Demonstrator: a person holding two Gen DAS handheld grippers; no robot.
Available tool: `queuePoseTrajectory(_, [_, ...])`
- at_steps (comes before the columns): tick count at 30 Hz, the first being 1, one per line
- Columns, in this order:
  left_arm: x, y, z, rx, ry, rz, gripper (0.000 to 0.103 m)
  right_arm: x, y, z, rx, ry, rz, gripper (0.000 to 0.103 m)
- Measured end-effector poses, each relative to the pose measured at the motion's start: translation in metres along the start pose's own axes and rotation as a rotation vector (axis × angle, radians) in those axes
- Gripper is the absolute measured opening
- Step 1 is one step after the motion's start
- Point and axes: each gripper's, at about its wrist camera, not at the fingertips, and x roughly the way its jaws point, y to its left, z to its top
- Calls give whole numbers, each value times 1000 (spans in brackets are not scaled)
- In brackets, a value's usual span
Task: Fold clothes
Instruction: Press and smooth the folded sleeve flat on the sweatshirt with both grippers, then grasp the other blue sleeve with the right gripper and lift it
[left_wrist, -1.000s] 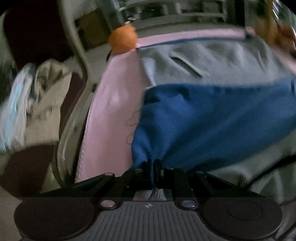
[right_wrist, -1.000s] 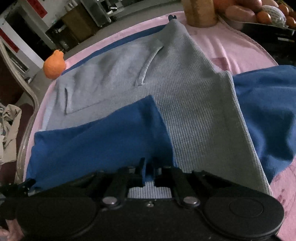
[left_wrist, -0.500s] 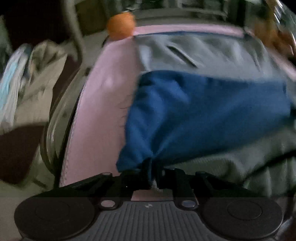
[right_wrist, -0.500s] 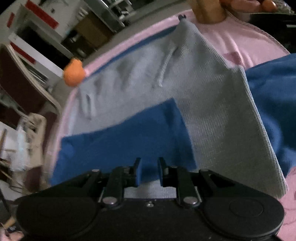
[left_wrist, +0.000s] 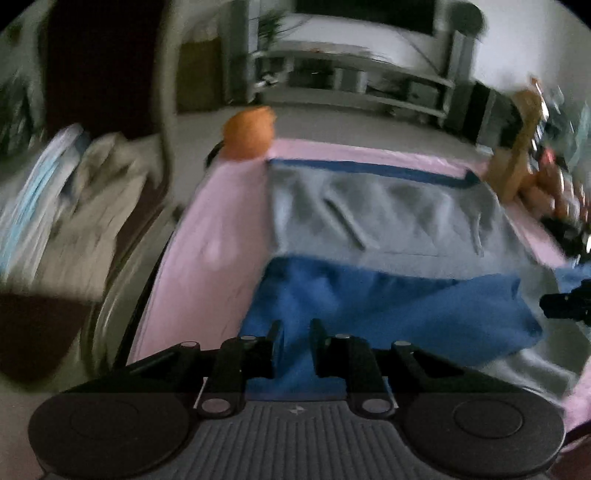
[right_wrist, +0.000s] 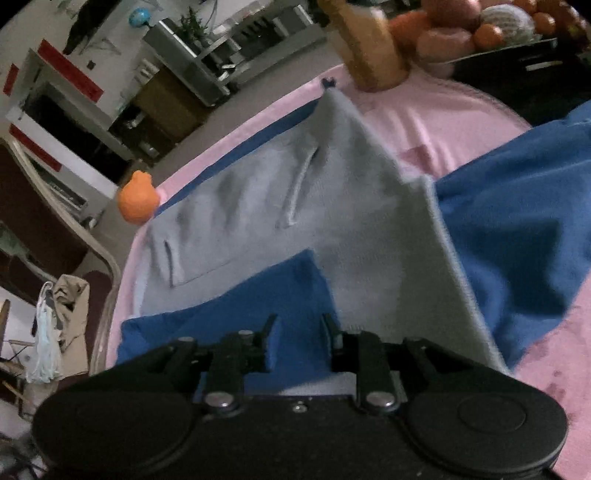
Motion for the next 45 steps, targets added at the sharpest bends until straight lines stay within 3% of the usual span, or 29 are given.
queuePoseTrajectory(2, [30, -5, 4, 9, 58, 19, 19, 15, 10, -1, -36, 33, -4, 23])
queuePoseTrajectory(4, [57, -4, -1, 1, 156, 53, 17, 29, 17, -6, -89, 63, -74, 23])
queuePoseTrajectory(5, [64, -3, -7, 3, 184, 78, 17, 35, 17, -8, -110, 77, -128, 14])
queuePoseTrajectory(6, [62, -3, -10, 9, 174, 85, 18, 35, 16, -8, -115, 81, -151, 3])
queuePoseTrajectory(8, [47, -3, -9, 19, 159, 90, 18, 29, 13, -4, -95, 71, -162, 9])
queuePoseTrajectory(11, [17, -6, -5, 13, 85, 77, 18, -18, 4, 8, -27, -89, -83, 18])
queuePoseTrajectory(13, [-2, -18, 5, 25, 39, 36, 18, -56, -9, 21, 36, -231, -53, 32])
queuePoseTrajectory(14, [-8, -29, 11, 37, 20, 11, 19, -71, -17, 28, 62, -292, -63, 33])
queuePoseTrajectory(17, [-24, -65, 26, 81, -24, -79, 22, -109, -56, 48, 164, -423, -154, 34])
queuePoseTrajectory(22, [-16, -140, 34, 186, 25, -229, 26, -141, -135, 69, 374, -495, -348, 35])
queuePoseTrajectory(25, [2, -184, 26, 245, 75, -276, 27, -150, -181, 77, 446, -500, -446, 35])
queuePoseTrajectory(29, [15, -221, 7, 275, 105, -333, 30, -151, -231, 84, 500, -538, -435, 39])
queuePoseTrajectory(30, [16, -228, 2, 278, 116, -354, 30, -148, -238, 87, 496, -551, -434, 48])
queuePoseTrajectory(33, [19, -239, -7, 290, 128, -371, 30, -136, -256, 99, 479, -553, -489, 51])
queuePoseTrajectory(40, [38, -238, -3, 243, 159, -346, 31, -98, -285, 125, 442, -451, -684, 49])
queuePoseTrajectory(44, [39, -234, -3, 229, 163, -336, 30, -90, -290, 125, 418, -425, -730, 38])
queuePoseTrajectory(45, [38, -234, -3, 227, 160, -336, 30, -89, -289, 125, 407, -416, -729, 24])
